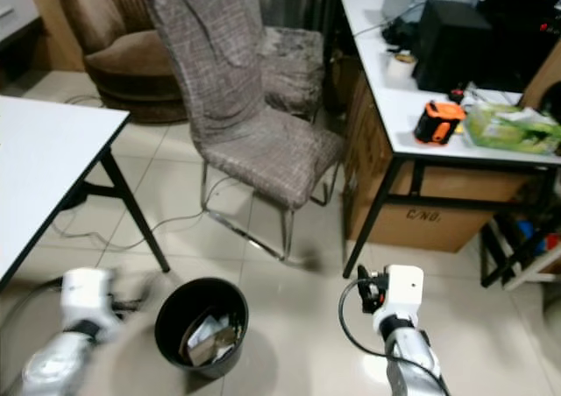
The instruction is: Picking trash to rubbish bin
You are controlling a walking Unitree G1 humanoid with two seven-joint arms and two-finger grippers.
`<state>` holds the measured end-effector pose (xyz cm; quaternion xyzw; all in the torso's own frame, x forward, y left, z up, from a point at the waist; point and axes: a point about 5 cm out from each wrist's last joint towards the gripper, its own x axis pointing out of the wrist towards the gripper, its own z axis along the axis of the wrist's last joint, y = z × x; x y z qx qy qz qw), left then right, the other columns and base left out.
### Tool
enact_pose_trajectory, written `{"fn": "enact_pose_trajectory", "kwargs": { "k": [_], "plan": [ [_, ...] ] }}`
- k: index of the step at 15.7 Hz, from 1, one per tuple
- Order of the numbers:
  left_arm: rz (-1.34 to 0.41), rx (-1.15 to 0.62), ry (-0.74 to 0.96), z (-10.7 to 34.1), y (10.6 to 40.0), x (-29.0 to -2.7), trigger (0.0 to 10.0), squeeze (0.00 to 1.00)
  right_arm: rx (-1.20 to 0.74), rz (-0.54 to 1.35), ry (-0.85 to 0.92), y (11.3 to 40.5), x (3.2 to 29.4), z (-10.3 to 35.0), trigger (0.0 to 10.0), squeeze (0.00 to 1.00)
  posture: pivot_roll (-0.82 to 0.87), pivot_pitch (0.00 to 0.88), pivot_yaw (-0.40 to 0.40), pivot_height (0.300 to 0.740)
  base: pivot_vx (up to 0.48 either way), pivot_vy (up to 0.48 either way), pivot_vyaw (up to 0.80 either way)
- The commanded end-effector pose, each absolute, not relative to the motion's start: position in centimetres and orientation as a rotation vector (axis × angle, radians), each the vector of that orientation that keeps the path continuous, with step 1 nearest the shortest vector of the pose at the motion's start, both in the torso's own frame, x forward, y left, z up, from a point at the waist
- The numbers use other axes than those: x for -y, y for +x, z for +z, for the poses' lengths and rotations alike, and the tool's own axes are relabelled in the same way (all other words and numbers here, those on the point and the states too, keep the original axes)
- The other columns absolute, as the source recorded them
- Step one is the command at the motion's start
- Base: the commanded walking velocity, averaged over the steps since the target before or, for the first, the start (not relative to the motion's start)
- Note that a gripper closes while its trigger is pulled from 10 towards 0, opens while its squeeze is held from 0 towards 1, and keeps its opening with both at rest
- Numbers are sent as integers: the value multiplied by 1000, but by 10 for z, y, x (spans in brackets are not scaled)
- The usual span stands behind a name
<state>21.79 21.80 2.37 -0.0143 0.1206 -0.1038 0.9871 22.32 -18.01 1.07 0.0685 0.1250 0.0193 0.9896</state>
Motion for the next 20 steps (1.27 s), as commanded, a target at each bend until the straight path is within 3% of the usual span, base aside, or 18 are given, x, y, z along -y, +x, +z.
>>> {"fn": "enact_pose_trajectory", "kwargs": {
  "k": [1,4,6,7,8,9,10,14,20],
  "plan": [
    [-247,-188,-56,40,226,-205,10000,1000,-230,54,160,224,177,20,10000,1000,-29,0,-26,740,0,0,0],
    [-209,-73,-113,64,244,-186,10000,1000,-240,74,202,223,163,34,10000,1000,-49,0,8,740,0,0,0],
    [-94,-162,15,54,241,-192,10000,1000,-237,66,127,220,162,39,10000,1000,-66,0,20,740,0,0,0],
    [-87,-227,24,46,239,-194,10000,816,-249,8,82,221,168,39,10000,1000,-71,0,26,740,0,0,0],
    [-116,-225,5,51,239,-191,10000,290,-230,4,39,224,170,45,10000,314,-68,0,11,740,0,0,0],
    [-90,-211,40,55,241,-193,10000,0,-208,6,22,225,169,49,10000,0,-65,0,2,740,0,0,0],
    [-46,-117,5,73,244,-196,10000,0,-262,-10,37,224,169,49,10000,0,-60,0,-22,740,0,0,0],
    [-180,-168,39,81,242,-177,10000,0,-280,5,49,223,169,49,10000,0,-53,0,-22,740,0,0,0],
    [-197,-277,78,73,237,-167,10000,0,-303,90,68,222,153,49,10000,0,-62,0,-8,740,-154,0,0]
  ]
}}
